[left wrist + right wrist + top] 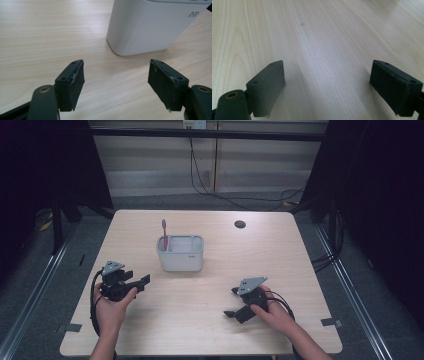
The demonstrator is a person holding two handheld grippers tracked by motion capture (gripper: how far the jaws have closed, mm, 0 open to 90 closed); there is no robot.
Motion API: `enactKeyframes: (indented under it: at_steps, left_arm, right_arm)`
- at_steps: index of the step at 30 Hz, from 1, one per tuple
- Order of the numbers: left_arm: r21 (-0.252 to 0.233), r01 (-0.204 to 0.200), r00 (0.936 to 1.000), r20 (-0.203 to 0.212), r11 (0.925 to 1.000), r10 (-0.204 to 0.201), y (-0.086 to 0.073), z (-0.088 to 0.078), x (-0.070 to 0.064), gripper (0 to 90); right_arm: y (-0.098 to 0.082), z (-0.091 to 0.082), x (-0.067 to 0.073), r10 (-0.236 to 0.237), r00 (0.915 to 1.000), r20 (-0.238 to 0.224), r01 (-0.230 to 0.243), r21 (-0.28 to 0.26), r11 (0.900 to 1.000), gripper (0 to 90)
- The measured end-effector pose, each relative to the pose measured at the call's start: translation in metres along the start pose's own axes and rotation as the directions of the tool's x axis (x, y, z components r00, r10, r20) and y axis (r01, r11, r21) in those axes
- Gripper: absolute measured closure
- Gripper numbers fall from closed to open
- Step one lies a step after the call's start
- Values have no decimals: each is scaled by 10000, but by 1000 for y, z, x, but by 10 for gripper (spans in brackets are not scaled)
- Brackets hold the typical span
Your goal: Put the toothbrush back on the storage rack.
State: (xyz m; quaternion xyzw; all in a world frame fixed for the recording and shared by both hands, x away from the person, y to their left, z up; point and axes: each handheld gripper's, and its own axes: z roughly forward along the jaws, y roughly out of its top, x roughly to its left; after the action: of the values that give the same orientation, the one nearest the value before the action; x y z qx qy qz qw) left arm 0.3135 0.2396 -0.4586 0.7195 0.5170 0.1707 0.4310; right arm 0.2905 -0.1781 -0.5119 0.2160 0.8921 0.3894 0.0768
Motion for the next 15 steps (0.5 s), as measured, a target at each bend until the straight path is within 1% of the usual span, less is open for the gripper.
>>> enactKeyframes:
  at_steps: [1,2,3,7,8,15]
  left_arm:
    - [50,26,10000,15,10000,-27,-4,0,1,291]
    - [145,-59,10000,25,9999,58,-5,0,2,290]
    - [145,-59,10000,25,9999,58,-5,0,2,289]
    - [268,-110,9999,-13,9996,110,-13,-2,5,288]
    - [247,-66,10000,-5,9997,66,-15,-2,6,287]
    - [526,-252,9996,-89,9983,257,-26,-1,9,285]
  right_arm:
    - [0,0,0,2,10000,0,-2,0,10000,120]
    - [0,0,0,0,10000,1,0,0,10000,120]
    - [0,0,0,0,10000,1,0,0,10000,120]
    - [0,0,0,16,10000,7,-16,-8,10000,120]
    - [0,0,0,16,10000,5,-16,-2,10000,120]
    - [0,0,0,13,10000,2,-13,1,10000,120]
